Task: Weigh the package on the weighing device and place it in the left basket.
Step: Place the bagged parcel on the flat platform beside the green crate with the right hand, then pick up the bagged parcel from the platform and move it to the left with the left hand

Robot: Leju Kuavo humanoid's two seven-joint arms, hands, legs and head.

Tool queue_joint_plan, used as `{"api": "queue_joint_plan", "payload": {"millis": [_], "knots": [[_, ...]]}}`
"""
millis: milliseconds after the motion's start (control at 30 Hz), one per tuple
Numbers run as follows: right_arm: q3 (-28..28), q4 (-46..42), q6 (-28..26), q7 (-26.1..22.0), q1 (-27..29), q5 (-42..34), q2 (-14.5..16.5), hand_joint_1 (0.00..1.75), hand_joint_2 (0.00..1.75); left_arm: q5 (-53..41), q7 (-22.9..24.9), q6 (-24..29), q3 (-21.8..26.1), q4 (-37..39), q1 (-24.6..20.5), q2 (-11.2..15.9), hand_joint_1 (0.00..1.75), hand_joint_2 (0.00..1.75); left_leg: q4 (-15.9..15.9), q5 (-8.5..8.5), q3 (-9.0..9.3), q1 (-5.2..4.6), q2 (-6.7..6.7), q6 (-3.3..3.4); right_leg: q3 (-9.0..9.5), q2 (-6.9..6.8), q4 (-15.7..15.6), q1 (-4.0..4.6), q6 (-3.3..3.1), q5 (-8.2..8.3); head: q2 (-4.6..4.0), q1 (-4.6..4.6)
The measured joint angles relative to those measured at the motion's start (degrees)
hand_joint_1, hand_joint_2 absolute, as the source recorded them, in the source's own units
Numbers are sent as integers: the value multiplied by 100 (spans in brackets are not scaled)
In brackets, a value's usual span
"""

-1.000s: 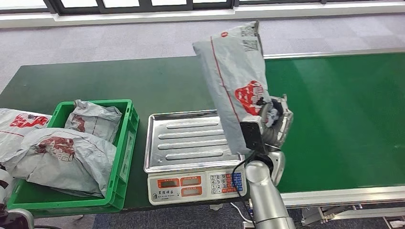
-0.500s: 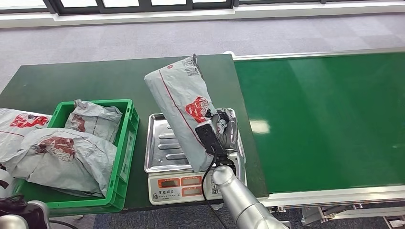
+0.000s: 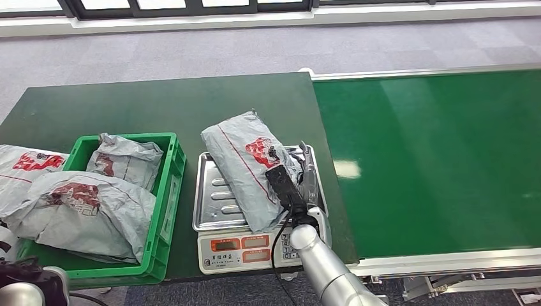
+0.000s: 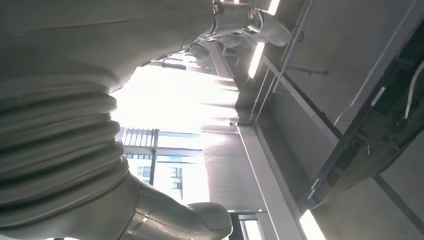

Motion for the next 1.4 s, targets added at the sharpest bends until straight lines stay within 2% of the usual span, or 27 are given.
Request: {"api": "queue_joint_plan", "payload": {"millis": [100, 300, 500, 600, 700, 833, 933, 1000, 1100, 1200, 1300, 1400], "knots": [[-74, -386, 254, -109, 190, 102, -114, 0, 175, -125, 2, -3, 2, 201, -7, 8, 0, 175, 1, 0, 0, -2, -1, 1, 0, -1, 0, 0, 0, 0, 0, 0], [-332, -1897, -178, -437, 810, 93, -236, 0, 175, -299, 7, -11, -2, 719, -68, 10, 0, 175, 1, -2, -1, -5, 7, 1, -3, 2, 0, -1, 1, 1, 0, 0], [-416, -2689, -335, -535, 1115, 94, -289, 0, 175, -307, 9, -11, -22, 960, -111, 10, 0, 175, 1, -4, 0, -5, 13, 1, -8, 9, 0, -1, 1, 1, 0, 0], [-580, -3168, -870, -1133, 1299, 210, -243, 0, 175, -319, 9, -11, -72, 1186, -241, 10, 0, 175, 4, -1, -1, -7, 5, 2, -11, 5, 0, -1, 3, 2, 0, -1], [-1130, -4310, -1172, -1821, 1524, 334, -175, 0, 175, -405, 10, -11, -230, 1628, -514, 12, 0, 175, 8, 5, -11, -14, -16, 10, -12, -14, 0, -2, 10, 7, 0, -1], [-1923, -6203, -1229, -1948, 1697, 384, -174, 0, 175, -598, 13, -11, -488, 2329, -887, 10, 0, 175, 9, 5, -20, -24, -19, 21, -10, -27, 0, -12, 19, 12, 0, 2], [-2239, -7090, -1227, -1958, 1754, 448, -176, 0, 175, -809, 94, -35, -648, 2787, -1150, 18, 0, 175, 10, 4, -18, -41, -2, 33, -21, -16, 0, -26, 28, 18, 0, 1], [-2343, -7570, -1225, -1960, 1752, 560, -176, 0, 175, -1417, 494, -173, -818, 3301, -1468, 58, 0, 175, 10, 14, -25, -47, -7, 45, -25, -19, 0, -32, 36, 22, 0, 0], [-2375, -8063, -1218, -1960, 1714, 690, -176, 0, 175, -3216, 1564, -470, -1211, 4385, -2197, 167, 0, 175, 10, 29, -33, -48, -15, 54, -25, -27, 0, -33, 45, 30, 0, 1], [-2360, -8255, -1205, -1957, 1708, 715, -174, 0, 175, -4898, 2486, -494, -1662, 5692, -3011, 216, 0, 175, 10, 41, -39, -49, -15, 58, -29, -25, 0, -38, 50, 51, 0, 1], [-2311, -8293, -1193, -1957, 1705, 714, -174, 0, 175, -5958, 3028, -603, -2157, 6909, -3703, 228, 0, 175, 11, 53, -48, -54, 8, 63, -48, -5, 0, -48, 55, 74, 0, 1], [-2250, -8258, -1181, -1956, 1689, 730, -174, 0, 175, -6560, 3395, -1249, -2651, 7938, -4384, 198, 0, 175, 11, 59, -55, -60, 12, 69, -54, -1, 0, -54, 59, 79, 0, 1]]}}
